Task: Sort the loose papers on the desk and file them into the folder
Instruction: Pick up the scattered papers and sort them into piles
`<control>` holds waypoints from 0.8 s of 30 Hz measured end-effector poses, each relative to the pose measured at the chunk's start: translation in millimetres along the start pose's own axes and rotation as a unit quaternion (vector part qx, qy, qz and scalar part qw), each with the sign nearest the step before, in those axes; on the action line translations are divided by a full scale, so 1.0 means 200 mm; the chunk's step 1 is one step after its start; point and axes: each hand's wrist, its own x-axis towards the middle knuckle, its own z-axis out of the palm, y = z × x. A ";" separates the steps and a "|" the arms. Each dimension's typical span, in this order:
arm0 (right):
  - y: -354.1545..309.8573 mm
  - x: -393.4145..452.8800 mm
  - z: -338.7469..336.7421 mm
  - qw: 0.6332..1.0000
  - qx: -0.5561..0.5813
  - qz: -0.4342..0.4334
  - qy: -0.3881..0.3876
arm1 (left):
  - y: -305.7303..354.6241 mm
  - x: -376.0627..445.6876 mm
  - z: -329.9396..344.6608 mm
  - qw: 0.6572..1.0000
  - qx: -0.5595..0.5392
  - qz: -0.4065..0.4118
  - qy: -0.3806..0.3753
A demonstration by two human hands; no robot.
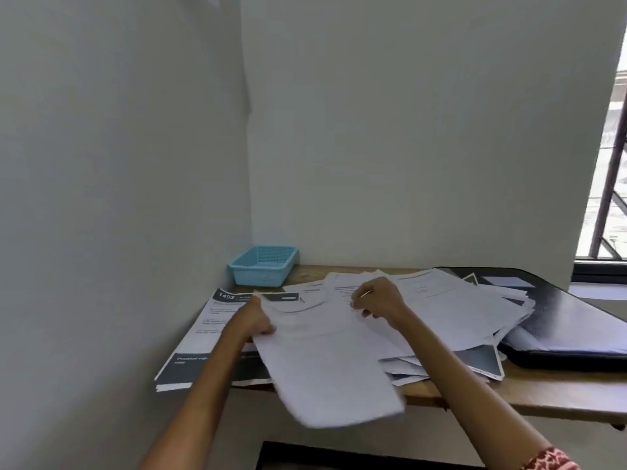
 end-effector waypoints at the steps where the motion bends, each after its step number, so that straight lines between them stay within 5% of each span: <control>1: 0.01 0.01 0.00 0.999 -0.035 0.004 0.020 | -0.05 -0.01 -0.01 0.999 0.036 -0.013 -0.017; 5: 0.08 0.00 -0.11 0.966 -0.218 0.062 0.126 | -0.16 -0.03 0.01 0.998 0.059 -0.023 -0.008; 9: 0.19 0.00 -0.25 0.910 -0.357 0.198 0.067 | -0.16 -0.02 0.03 0.998 0.058 -0.017 0.004; 18: 0.32 0.08 -0.36 0.934 -0.270 0.234 0.023 | -0.21 -0.01 0.07 0.999 -0.031 -0.007 0.044; 24: 0.30 0.10 -0.39 0.978 -0.121 0.084 0.148 | -0.25 -0.03 0.10 0.995 -0.071 0.001 0.076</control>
